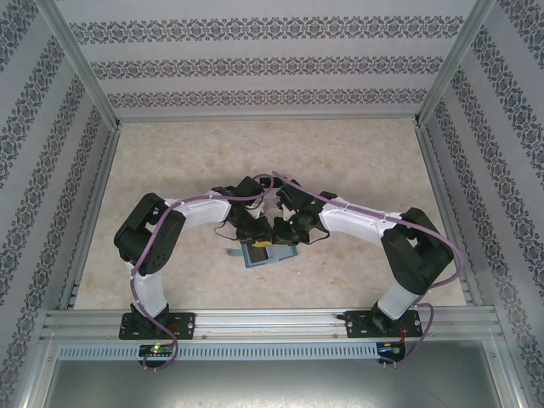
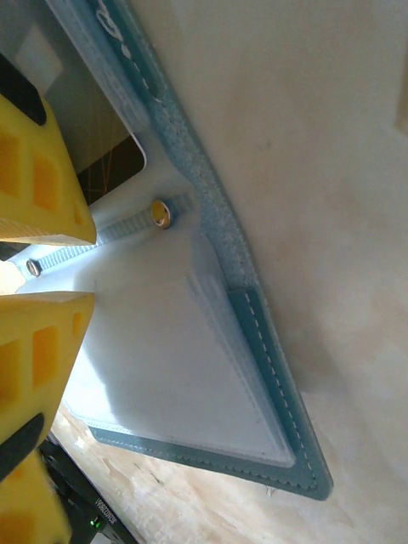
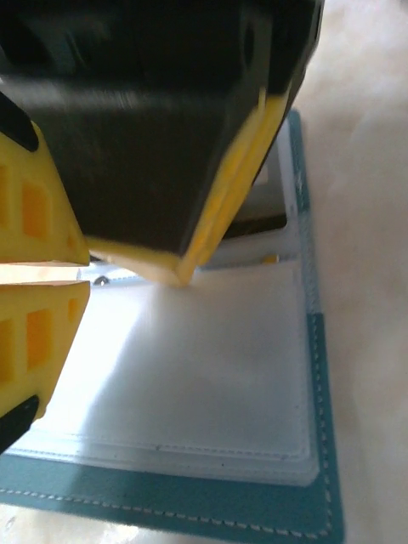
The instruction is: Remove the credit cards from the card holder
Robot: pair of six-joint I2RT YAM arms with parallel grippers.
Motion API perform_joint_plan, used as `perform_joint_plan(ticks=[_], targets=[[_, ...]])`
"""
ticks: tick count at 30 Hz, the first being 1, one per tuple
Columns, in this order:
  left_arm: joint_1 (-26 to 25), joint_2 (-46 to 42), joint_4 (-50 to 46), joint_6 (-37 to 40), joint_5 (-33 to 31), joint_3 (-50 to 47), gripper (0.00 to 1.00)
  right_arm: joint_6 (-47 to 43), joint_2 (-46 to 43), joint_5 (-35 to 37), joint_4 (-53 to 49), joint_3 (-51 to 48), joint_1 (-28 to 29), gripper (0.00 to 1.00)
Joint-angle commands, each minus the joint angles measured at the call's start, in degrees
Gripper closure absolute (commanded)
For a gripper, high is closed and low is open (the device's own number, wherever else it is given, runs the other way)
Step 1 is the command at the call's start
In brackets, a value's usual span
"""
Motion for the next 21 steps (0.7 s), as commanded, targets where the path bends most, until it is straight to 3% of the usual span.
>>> perform_joint_plan(ticks=[1,12,21], targets=[[-0.66,0.21,0.47,-0.50,-0.47,0.57,0.79,1.88,1.70,-2.20,3.75,-1.68,-0.54,0.87],[-0.36,-6.12,-2.54,-0.54,-7.20,-1.15,0.90,2.72,5.24,-4.83,7.38,-1.64,-0.55,0.88],[0.77,-11.03,-5.67,-0.14,-10.20,-3.07,0.91,2.54,5.98,-6.15,7.55,0.21,-0.53,0.88]])
